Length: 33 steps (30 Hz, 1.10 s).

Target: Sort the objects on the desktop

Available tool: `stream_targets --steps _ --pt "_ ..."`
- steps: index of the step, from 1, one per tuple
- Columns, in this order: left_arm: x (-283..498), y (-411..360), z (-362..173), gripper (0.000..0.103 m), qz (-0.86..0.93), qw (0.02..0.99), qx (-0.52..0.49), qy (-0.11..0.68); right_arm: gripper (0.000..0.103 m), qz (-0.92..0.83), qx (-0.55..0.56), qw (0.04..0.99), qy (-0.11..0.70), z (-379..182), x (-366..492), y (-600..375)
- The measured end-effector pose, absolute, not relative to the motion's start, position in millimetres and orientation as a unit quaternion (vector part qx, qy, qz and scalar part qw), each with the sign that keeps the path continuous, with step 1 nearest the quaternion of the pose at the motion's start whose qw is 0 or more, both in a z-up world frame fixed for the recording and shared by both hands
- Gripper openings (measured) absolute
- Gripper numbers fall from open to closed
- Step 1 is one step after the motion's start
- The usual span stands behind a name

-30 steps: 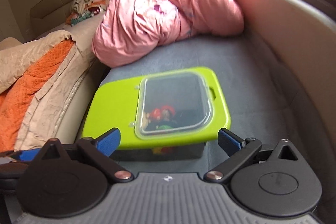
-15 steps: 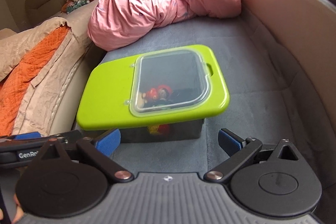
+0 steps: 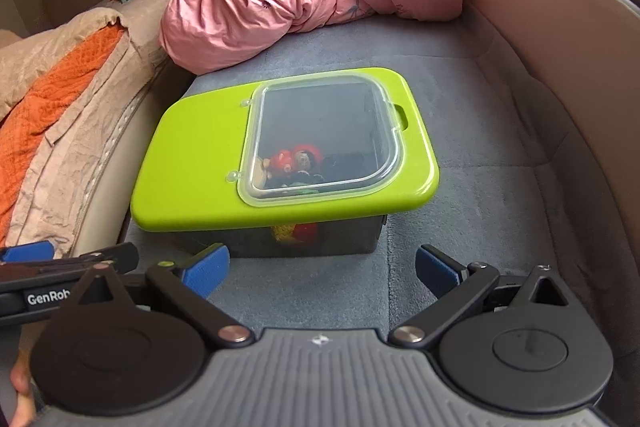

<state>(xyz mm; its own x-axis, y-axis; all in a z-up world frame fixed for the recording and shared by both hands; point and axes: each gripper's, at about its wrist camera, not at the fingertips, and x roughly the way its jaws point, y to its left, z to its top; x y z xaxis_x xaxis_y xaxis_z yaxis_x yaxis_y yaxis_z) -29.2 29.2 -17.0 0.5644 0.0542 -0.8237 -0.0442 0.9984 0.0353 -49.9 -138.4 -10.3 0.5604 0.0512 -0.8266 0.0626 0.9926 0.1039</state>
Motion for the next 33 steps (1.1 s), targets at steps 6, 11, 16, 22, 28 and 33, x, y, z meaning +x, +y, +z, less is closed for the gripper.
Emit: stream_targets --steps 6,11,16,22,28,33 --pt "-25.8 35.1 -19.7 0.103 0.023 0.882 -0.025 0.471 0.100 -0.003 0.063 0.879 0.473 -11.6 -46.5 -137.5" --pt "-25.3 32.4 -26.8 0.103 0.035 0.891 -0.021 0.452 0.101 -0.013 0.065 0.882 0.466 -16.6 -41.9 -138.0" --pt "-27.8 23.4 -30.5 0.103 0.041 0.892 0.013 0.450 0.101 -0.018 0.050 0.870 0.489 -28.9 -41.8 -134.5" --pt "-26.0 26.4 -38.1 0.103 0.031 0.879 -0.004 0.476 0.101 -0.017 0.054 0.864 0.500 -30.7 -44.8 -137.4" --pt "-20.3 26.1 -58.2 0.103 0.026 0.850 -0.010 0.526 0.101 -0.007 0.064 0.852 0.519 -35.2 -43.9 -137.2" --pt "-20.3 26.4 -75.3 0.103 0.043 0.840 0.002 0.541 0.101 -0.003 0.059 0.852 0.520 -34.9 -44.5 -134.3"
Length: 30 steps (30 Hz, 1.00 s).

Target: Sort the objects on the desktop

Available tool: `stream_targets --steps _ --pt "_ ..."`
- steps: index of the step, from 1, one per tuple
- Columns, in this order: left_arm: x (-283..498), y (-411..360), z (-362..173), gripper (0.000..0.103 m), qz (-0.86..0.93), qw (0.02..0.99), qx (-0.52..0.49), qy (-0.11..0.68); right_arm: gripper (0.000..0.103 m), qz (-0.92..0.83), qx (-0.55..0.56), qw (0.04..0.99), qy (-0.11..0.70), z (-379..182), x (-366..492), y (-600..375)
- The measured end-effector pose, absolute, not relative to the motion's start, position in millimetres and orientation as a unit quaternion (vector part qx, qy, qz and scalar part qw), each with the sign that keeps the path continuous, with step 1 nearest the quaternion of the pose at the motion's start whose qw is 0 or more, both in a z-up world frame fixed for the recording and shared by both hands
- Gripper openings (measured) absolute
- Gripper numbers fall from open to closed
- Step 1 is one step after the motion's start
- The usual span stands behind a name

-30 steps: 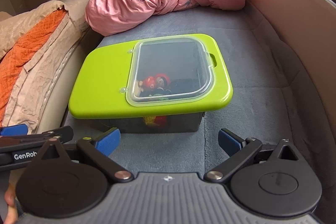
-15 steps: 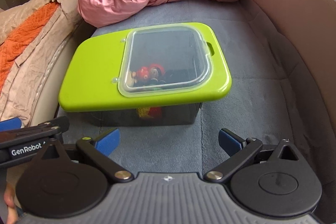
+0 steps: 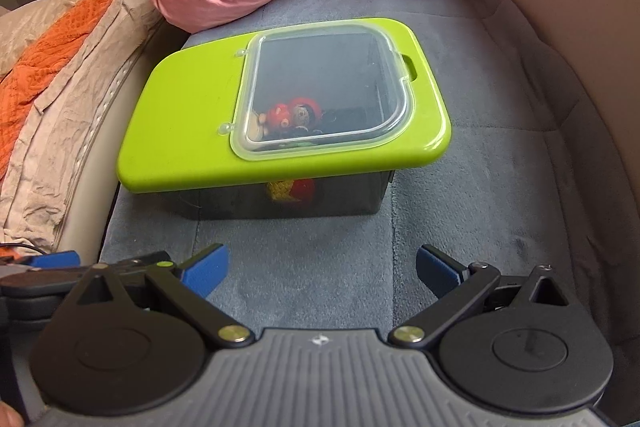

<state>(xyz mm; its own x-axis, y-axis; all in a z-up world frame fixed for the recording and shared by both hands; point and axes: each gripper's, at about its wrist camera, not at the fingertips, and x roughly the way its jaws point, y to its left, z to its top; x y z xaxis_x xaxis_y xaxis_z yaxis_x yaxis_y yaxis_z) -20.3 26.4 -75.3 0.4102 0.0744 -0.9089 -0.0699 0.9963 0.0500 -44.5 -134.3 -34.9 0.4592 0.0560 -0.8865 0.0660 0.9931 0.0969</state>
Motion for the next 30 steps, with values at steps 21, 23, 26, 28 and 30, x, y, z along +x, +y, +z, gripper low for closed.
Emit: stream_targets --steps 21,23,26,28,30 --pt "-12.8 41.3 -57.1 0.103 0.058 0.862 0.009 0.504 0.101 -0.020 0.030 0.868 0.495 -36.3 -38.2 -125.3" --pt "-9.2 43.1 -60.5 0.103 0.055 0.856 0.003 0.513 0.101 -0.014 0.022 0.864 0.503 -40.2 -36.5 -122.1" --pt "-6.4 48.9 -63.7 0.103 0.051 0.851 -0.021 0.522 0.101 -0.005 0.024 0.856 0.516 -45.8 -35.6 -119.2" --pt "-7.0 52.0 -62.8 0.103 0.053 0.853 -0.024 0.519 0.101 -0.001 0.030 0.854 0.519 -46.7 -35.6 -119.7" --pt "-8.0 51.7 -61.0 0.103 0.051 0.856 -0.021 0.515 0.101 -0.003 0.033 0.855 0.518 -46.4 -35.1 -120.8"
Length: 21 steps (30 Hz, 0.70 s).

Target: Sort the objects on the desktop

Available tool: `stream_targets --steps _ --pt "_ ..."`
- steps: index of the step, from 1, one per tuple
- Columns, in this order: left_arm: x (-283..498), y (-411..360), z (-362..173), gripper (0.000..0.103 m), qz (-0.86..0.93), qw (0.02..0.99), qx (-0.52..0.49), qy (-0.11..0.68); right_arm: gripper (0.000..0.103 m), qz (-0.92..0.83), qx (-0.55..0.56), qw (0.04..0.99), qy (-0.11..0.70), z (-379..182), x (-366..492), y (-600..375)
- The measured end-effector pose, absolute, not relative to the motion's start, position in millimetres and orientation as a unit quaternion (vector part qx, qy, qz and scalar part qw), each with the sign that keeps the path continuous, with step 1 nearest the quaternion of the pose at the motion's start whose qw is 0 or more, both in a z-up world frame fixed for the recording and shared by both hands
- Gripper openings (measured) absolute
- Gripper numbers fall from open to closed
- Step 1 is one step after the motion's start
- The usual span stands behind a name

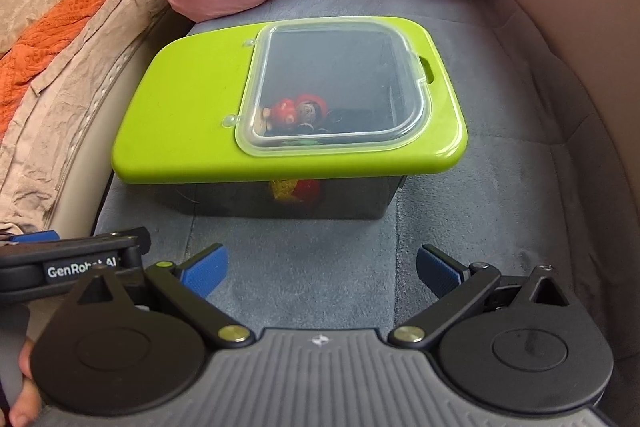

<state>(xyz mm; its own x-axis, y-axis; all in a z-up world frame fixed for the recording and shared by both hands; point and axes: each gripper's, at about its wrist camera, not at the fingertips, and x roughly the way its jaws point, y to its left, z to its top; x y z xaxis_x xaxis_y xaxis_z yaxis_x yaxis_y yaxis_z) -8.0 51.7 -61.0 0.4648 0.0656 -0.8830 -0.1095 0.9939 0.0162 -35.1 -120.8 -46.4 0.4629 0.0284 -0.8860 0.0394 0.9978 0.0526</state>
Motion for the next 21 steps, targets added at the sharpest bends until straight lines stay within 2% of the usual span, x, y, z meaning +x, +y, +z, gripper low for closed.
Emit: stream_targets --steps 21 --pt "-10.8 47.9 -58.9 0.103 0.041 0.859 -0.013 0.510 0.101 0.000 0.035 0.851 0.524 -48.0 -35.2 -121.7"
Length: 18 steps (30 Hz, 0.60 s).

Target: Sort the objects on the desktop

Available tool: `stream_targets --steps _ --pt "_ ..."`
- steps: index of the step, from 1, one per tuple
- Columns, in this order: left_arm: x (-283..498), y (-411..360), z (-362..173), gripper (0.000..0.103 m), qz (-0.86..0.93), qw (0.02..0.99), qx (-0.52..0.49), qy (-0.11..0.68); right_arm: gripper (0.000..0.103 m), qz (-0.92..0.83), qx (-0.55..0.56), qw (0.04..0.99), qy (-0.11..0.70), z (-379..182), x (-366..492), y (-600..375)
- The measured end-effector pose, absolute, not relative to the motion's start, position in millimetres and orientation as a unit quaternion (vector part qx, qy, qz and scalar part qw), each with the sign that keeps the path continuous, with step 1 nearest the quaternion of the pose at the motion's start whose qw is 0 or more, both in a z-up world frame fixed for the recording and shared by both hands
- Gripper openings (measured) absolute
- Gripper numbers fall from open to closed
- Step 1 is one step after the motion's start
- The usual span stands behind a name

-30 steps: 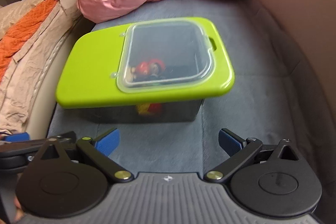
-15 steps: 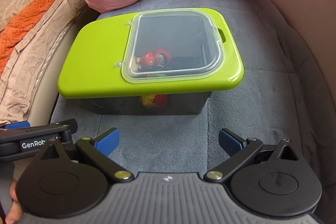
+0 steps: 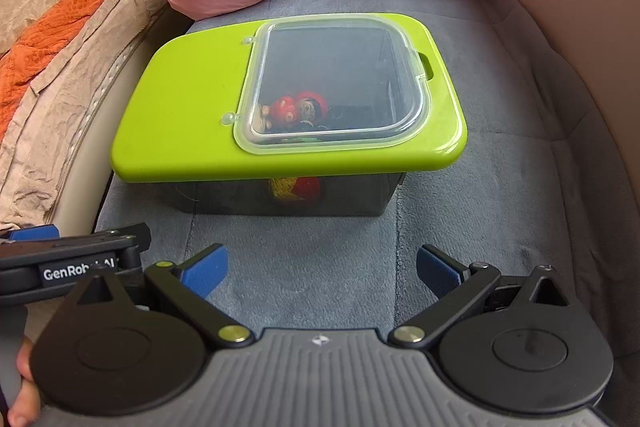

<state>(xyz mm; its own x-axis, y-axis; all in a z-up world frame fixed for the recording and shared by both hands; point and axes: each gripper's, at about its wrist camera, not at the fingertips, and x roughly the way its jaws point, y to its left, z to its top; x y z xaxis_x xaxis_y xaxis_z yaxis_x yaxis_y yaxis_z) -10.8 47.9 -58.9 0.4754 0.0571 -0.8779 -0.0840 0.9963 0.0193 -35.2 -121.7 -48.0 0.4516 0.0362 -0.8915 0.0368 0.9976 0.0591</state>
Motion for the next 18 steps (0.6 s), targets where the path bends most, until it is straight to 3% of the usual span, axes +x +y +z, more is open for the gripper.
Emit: stream_targets --steps 18 --pt "-9.0 44.9 -58.1 0.103 0.037 0.860 -0.004 0.510 0.101 0.002 0.038 0.848 0.529 -50.1 -35.3 -121.6"
